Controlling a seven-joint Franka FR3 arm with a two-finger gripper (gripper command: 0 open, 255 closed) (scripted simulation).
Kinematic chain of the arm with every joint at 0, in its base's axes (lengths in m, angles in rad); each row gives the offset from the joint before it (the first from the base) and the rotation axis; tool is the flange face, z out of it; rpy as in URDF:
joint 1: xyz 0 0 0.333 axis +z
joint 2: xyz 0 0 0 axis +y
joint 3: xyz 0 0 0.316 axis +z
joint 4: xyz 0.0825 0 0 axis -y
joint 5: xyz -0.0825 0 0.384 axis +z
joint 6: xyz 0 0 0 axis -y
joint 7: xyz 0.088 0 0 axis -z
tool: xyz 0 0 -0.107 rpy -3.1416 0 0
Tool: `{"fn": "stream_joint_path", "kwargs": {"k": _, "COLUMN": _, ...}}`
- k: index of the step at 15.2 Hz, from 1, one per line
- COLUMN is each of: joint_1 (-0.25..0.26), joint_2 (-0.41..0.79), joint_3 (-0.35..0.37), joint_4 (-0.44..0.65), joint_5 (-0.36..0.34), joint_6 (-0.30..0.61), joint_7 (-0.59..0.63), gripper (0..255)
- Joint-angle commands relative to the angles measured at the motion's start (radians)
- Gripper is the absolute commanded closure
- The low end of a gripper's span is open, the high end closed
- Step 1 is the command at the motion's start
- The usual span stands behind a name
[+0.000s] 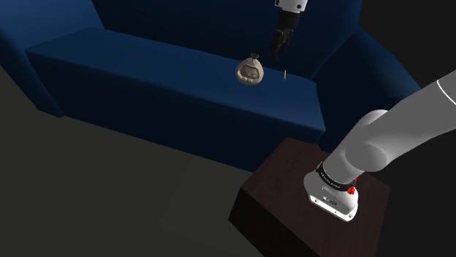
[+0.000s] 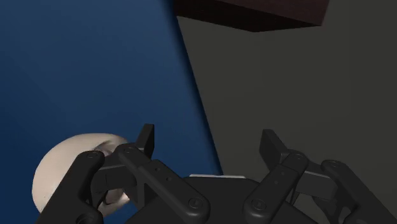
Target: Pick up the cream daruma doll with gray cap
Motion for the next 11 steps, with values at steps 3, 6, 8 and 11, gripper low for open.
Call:
{"fn": "stream_joint_path", "kwargs": {"k": 3, "joint_1": -0.012, "joint_2": 0.151, "joint_3": -0.040, "joint_4": 0.107, "joint_5": 0.014, "joint_6": 0.038, "joint_7": -0.066, "gripper": 0}}
{"fn": "stream_joint_path", "kwargs": {"k": 6, "joint_1": -0.025, "joint_2": 0.265, "joint_3": -0.064, "joint_4": 0.204, "joint_5": 0.035, "joint_6": 0.050, "joint_7": -0.113, "gripper": 0}}
{"fn": "stream_joint_path", "kwargs": {"k": 8, "joint_1": -0.038, "joint_2": 0.343, "joint_3": -0.076, "joint_4": 0.276, "joint_5": 0.052, "joint_6": 0.052, "joint_7": -0.144, "gripper": 0}}
{"fn": "stream_joint_path", "kwargs": {"k": 11, "joint_1": -0.062, "joint_2": 0.465, "joint_3": -0.090, "joint_4": 0.398, "joint_5": 0.083, "joint_6": 0.045, "joint_7": -0.187, "gripper": 0}}
